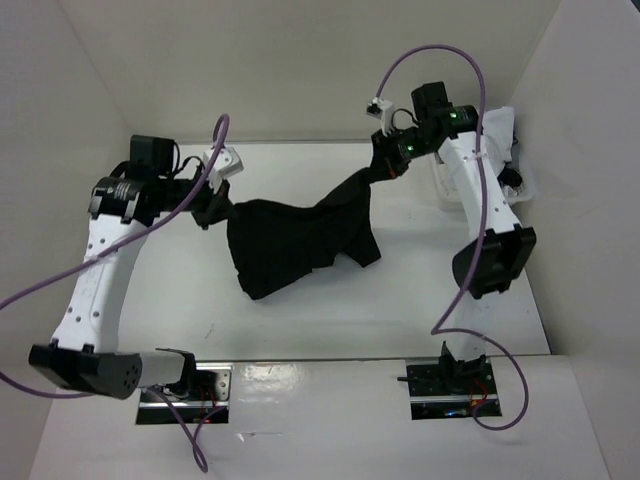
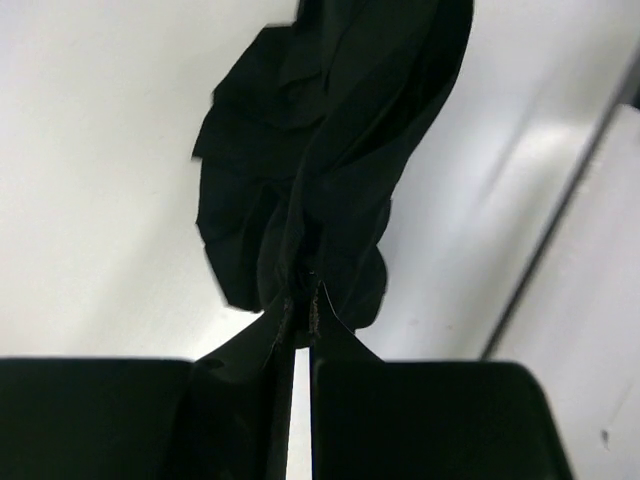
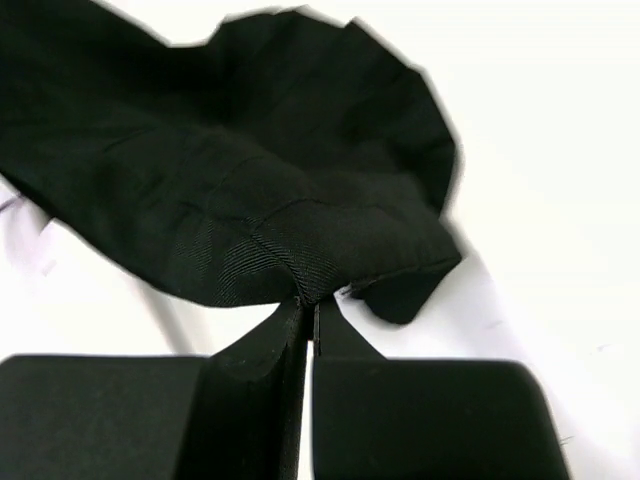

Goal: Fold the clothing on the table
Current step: Flatten the skirt out

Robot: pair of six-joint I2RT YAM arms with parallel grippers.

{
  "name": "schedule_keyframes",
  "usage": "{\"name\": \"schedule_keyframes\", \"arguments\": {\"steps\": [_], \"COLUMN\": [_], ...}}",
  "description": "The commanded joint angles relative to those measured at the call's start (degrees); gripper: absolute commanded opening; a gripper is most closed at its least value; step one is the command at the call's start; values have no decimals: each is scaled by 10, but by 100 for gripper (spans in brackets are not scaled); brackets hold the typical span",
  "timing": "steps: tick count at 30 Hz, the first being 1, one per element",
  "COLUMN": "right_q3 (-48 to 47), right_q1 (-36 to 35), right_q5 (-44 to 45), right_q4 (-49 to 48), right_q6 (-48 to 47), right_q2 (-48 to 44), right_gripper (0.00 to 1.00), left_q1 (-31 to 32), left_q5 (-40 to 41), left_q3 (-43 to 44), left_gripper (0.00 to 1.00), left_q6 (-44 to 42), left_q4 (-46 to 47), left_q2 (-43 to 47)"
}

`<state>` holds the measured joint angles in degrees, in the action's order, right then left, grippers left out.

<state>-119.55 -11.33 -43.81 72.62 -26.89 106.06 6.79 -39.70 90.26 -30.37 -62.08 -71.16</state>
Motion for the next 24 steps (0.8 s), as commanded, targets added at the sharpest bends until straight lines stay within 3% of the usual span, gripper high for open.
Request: {"name": "schedule_keyframes", "arguments": {"steps": [1,4,5,8,10,13,15,16,19,21,24], "right_q3": [-111,-168,-190,-198,-198,-151,-74,11,156,202,254], "right_q1": [4,4,-1,-1,-1,27,40,40,40,53,91], "right_q5": [46,36,36,47,56,8,-7,6,34,34,-13], "right_q4": [-58,-73,-73,-80,-80,-64,-66,-84,-142,-148,-132], "right_q6": [65,78,78,78,63,31,14,27,47,47,33], "right_q2": [43,52,40,-37,-107,-191,-229,-275,-357,-388,-444], "right_gripper": [0,0,0,0,0,0,0,0,0,0,0], "left_q1": [-5,-25,-38,-63,-81,-118,-129,-129,-129,-129,-129], "left_q5": [76,89,64,37,14,-39,-78,-87,-109,-109,-109], "left_q3": [40,109,173,271,388,454,423,394,243,132,50], "left_gripper": [0,0,0,0,0,0,0,0,0,0,0], "left_q6": [65,102,109,130,130,104,92,85,80,74,47], "left_q4": [119,169,156,126,92,57,51,51,58,58,28], "left_q2": [-28,-34,-44,-70,-89,-101,-85,-61,5,43,118]}}
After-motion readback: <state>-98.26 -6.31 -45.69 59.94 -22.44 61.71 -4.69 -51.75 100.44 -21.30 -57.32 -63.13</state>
